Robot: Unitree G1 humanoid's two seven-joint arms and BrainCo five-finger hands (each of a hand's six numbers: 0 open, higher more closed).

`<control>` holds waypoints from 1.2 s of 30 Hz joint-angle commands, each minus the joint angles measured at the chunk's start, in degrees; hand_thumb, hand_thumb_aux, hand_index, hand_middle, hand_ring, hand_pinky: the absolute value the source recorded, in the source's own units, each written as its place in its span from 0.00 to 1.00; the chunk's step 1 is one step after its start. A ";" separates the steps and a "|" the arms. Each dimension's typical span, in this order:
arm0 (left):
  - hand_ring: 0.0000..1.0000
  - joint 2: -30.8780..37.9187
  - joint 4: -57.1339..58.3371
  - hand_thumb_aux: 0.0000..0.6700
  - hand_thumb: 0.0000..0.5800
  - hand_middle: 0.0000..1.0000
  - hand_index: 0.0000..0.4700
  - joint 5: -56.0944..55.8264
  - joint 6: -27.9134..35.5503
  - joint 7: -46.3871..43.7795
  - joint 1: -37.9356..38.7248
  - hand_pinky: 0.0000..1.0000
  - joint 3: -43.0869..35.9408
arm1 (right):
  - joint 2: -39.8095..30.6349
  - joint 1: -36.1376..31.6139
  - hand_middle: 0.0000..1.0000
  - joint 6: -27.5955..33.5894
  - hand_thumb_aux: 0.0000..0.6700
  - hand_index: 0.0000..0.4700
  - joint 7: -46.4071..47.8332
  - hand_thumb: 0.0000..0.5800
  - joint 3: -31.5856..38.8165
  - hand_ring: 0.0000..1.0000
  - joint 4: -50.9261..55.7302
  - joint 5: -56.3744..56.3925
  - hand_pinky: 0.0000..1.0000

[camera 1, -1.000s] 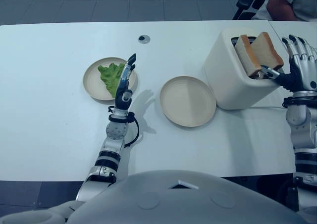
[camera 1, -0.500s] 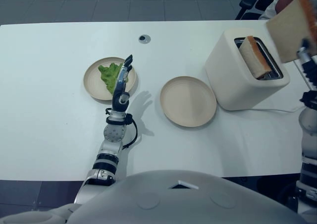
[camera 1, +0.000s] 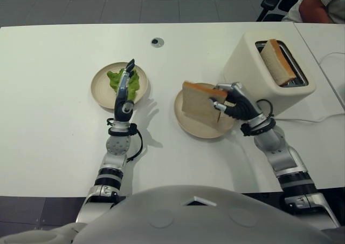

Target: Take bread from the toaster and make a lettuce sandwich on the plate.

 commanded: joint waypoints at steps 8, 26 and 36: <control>0.00 15.24 -2.78 0.00 0.00 0.00 0.00 23.87 14.73 10.21 -2.24 0.00 5.06 | 0.02 3.20 1.00 1.70 1.00 1.00 18.19 1.00 10.06 1.00 -2.88 10.43 1.00; 0.00 26.74 30.61 1.00 1.00 0.00 1.00 41.53 26.93 22.23 -24.42 0.00 -20.30 | 2.80 1.25 0.00 2.76 0.00 0.00 -2.11 0.00 1.99 0.00 -6.65 -12.59 0.00; 0.00 29.55 13.88 1.00 1.00 0.00 1.00 30.09 22.28 22.72 -16.81 0.00 -17.20 | 4.11 1.10 0.00 2.31 0.00 0.00 -3.51 0.00 0.55 0.00 -8.06 -11.12 0.00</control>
